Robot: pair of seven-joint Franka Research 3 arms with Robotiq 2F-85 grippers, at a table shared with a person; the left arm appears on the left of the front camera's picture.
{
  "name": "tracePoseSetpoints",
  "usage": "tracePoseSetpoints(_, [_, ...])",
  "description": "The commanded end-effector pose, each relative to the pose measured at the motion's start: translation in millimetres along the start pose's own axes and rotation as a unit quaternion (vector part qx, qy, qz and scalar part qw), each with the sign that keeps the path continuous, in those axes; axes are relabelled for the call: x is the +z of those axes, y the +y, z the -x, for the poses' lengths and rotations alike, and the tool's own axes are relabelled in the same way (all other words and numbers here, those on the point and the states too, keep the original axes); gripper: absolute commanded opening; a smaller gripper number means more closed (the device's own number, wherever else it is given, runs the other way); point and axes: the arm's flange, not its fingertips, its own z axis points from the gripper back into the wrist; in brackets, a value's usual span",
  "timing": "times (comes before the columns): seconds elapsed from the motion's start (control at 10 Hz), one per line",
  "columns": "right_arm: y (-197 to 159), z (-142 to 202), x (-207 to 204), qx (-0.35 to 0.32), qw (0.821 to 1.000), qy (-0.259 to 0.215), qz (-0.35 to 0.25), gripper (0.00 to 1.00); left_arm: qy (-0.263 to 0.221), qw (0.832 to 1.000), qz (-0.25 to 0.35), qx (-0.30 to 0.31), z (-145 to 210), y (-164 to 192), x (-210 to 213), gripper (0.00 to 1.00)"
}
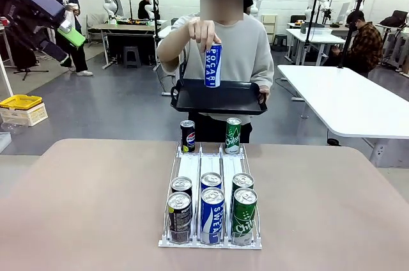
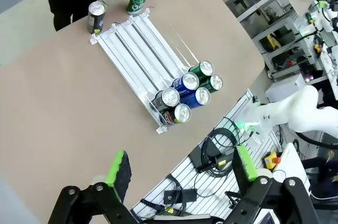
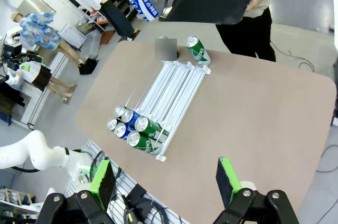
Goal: Retrieve and hand over the desired beverage to the person.
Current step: Pick up a can of the same type that the person held from the Automatic Can Dispenser.
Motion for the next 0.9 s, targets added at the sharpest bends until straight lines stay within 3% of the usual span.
tracePoseSetpoints(0.0, [-1,-1,0,0.008,1.000,-0.007,-0.016,1.00,-0.023,0.999,0.000,-0.039,-11,2,2,1.00])
tracePoseSetpoints(0.3, [-1,-1,0,0.008,1.000,-0.007,-0.016,1.00,-0.016,0.995,-0.025,-0.096,21,4,36,1.00])
tracePoseSetpoints(0.5, [-1,-1,0,0.008,1.000,-0.007,-0.016,1.00,0.000,0.995,-0.032,-0.098,46,2,64,1.00])
tracePoseSetpoints(0.8, [-1,-1,0,0.008,1.000,-0.007,-0.016,1.00,-0.009,0.995,-0.030,-0.090,45,-1,69,1.00])
